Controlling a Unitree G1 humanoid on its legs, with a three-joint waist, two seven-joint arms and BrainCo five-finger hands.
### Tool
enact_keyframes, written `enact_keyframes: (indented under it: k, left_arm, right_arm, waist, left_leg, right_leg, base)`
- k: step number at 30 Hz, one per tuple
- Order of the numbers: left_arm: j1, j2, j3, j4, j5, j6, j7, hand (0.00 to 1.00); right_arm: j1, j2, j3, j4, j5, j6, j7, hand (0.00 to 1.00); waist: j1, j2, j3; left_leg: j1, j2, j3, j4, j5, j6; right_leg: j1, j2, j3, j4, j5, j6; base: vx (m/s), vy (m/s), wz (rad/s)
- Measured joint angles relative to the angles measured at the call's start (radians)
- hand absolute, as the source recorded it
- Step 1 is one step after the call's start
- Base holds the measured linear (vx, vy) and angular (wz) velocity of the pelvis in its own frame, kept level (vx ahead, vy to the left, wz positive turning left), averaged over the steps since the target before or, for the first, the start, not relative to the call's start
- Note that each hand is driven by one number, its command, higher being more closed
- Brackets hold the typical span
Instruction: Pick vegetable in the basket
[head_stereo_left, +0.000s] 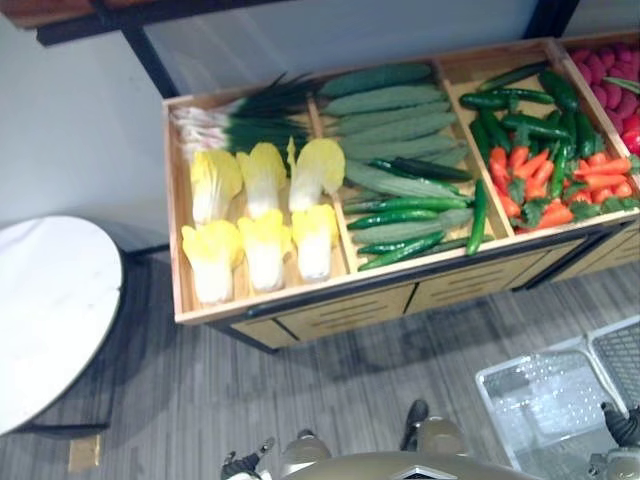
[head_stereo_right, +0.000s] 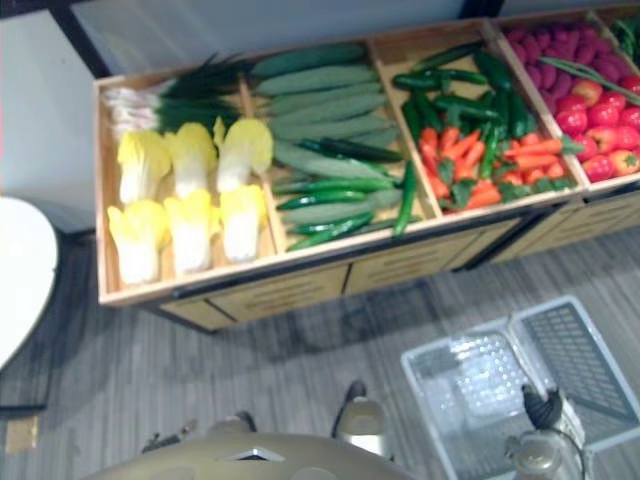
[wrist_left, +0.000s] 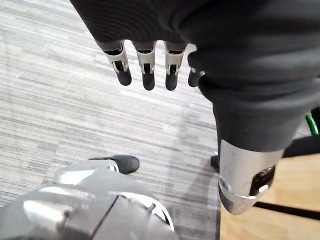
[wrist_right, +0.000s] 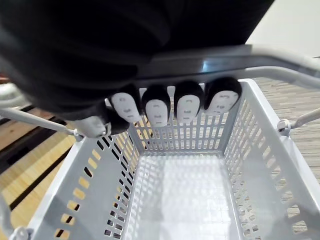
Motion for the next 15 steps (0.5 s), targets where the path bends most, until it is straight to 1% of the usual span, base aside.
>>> enact_keyframes:
  k: [2, 3, 5, 6, 8, 9, 11, 12, 13, 14, 15]
  left_arm:
    - [-0.002, 0.002, 0.050, 0.000, 0.011, 0.001, 0.021, 0.00]
    - [-0.003, 0.008, 0.071, -0.001, 0.011, 0.001, 0.029, 0.00]
    - [-0.012, 0.011, 0.129, -0.007, -0.014, 0.000, 0.033, 0.00]
    - [-0.016, 0.012, 0.139, -0.010, -0.027, 0.000, 0.034, 0.00]
    - [-0.046, 0.017, 0.207, -0.020, -0.133, -0.010, 0.042, 0.00]
    - [-0.057, 0.021, 0.225, -0.020, -0.155, -0.011, 0.046, 0.00]
    - [-0.097, 0.041, 0.295, -0.024, -0.285, -0.033, 0.065, 0.00]
    - [-0.106, 0.046, 0.309, -0.034, -0.317, -0.034, 0.071, 0.00]
    - [-0.120, 0.045, 0.338, -0.085, -0.365, -0.042, 0.088, 0.00]
    - [-0.126, 0.036, 0.343, -0.164, -0.390, -0.049, 0.105, 0.00]
    - [-0.125, 0.033, 0.342, -0.191, -0.395, -0.050, 0.106, 0.00]
  right_arm:
    - [-0.030, 0.002, -0.002, 0.069, 0.010, -0.001, -0.014, 1.00]
    - [-0.045, 0.010, -0.002, 0.101, 0.028, -0.001, -0.015, 1.00]
    - [-0.073, 0.019, -0.018, 0.170, 0.059, -0.003, -0.015, 1.00]
    - [-0.081, 0.019, -0.032, 0.193, 0.072, -0.003, -0.015, 1.00]
    - [-0.107, 0.018, -0.079, 0.298, 0.096, 0.001, -0.013, 1.00]
    - [-0.109, 0.018, -0.080, 0.316, 0.107, 0.006, -0.012, 1.00]
    - [-0.126, 0.018, -0.099, 0.371, 0.119, 0.035, 0.006, 1.00]
    - [-0.127, 0.016, -0.114, 0.377, 0.121, 0.039, 0.010, 1.00]
    - [-0.121, 0.017, -0.120, 0.382, 0.128, 0.043, 0.019, 1.00]
    - [-0.116, 0.020, -0.119, 0.390, 0.144, 0.043, 0.023, 1.00]
    - [-0.116, 0.020, -0.119, 0.393, 0.144, 0.043, 0.024, 1.00]
  waist:
    - [-0.001, 0.006, -0.002]
    - [0.000, -0.001, -0.003]
    - [0.001, 0.001, -0.002]
    - [0.000, 0.007, -0.002]
    - [0.000, 0.024, -0.003]
    - [0.000, 0.033, -0.007]
    - [-0.001, 0.053, -0.008]
    - [-0.001, 0.054, -0.008]
    - [-0.001, 0.053, -0.007]
    - [-0.001, 0.047, -0.008]
    - [0.000, 0.044, -0.009]
  left_leg:
    - [-0.005, 0.002, 0.018, -0.016, -0.033, -0.006]
    - [-0.005, -0.001, 0.031, -0.018, -0.038, -0.006]
    - [-0.006, -0.029, 0.044, -0.017, -0.054, 0.003]
    - [-0.006, -0.035, 0.047, -0.017, -0.059, 0.003]
    - [-0.004, -0.056, 0.050, -0.019, -0.066, 0.014]
    - [-0.003, -0.059, 0.049, -0.020, -0.067, 0.014]
    - [-0.001, -0.065, 0.047, -0.023, -0.066, 0.013]
    - [-0.001, -0.066, 0.045, -0.024, -0.066, 0.013]
    - [-0.001, -0.065, 0.034, -0.024, -0.066, 0.013]
    - [-0.002, -0.063, 0.024, -0.025, -0.065, 0.013]
    - [-0.003, -0.063, 0.023, -0.025, -0.065, 0.014]
  right_leg:
    - [0.004, 0.014, 0.004, -0.041, 0.034, 0.001]
    - [0.008, 0.014, 0.019, -0.063, 0.054, 0.001]
    - [0.014, 0.004, 0.053, -0.109, 0.092, 0.009]
    - [0.015, -0.002, 0.056, -0.112, 0.097, 0.012]
    - [0.014, -0.018, 0.067, -0.113, 0.102, 0.018]
    - [0.014, -0.021, 0.068, -0.112, 0.102, 0.018]
    - [0.015, -0.027, 0.070, -0.111, 0.102, 0.019]
    - [0.015, -0.027, 0.069, -0.111, 0.102, 0.019]
    - [0.020, -0.025, 0.062, -0.112, 0.102, 0.018]
    - [0.026, -0.025, 0.050, -0.111, 0.100, 0.014]
    - [0.026, -0.025, 0.049, -0.111, 0.101, 0.013]
  base:
    - [-0.11, 0.075, -0.12]
    - [-0.08, 0.058, -0.18]
    - [-0.09, 0.076, -0.23]
    - [-0.06, 0.084, -0.10]
    - [-0.02, 0.067, 0.00]
    - [0.01, 0.041, 0.01]
    - [0.00, 0.000, 0.00]
    - [0.03, 0.002, 0.06]
    - [0.05, -0.011, 0.18]
    - [0.05, -0.011, 0.18]
    - [0.05, -0.004, 0.15]
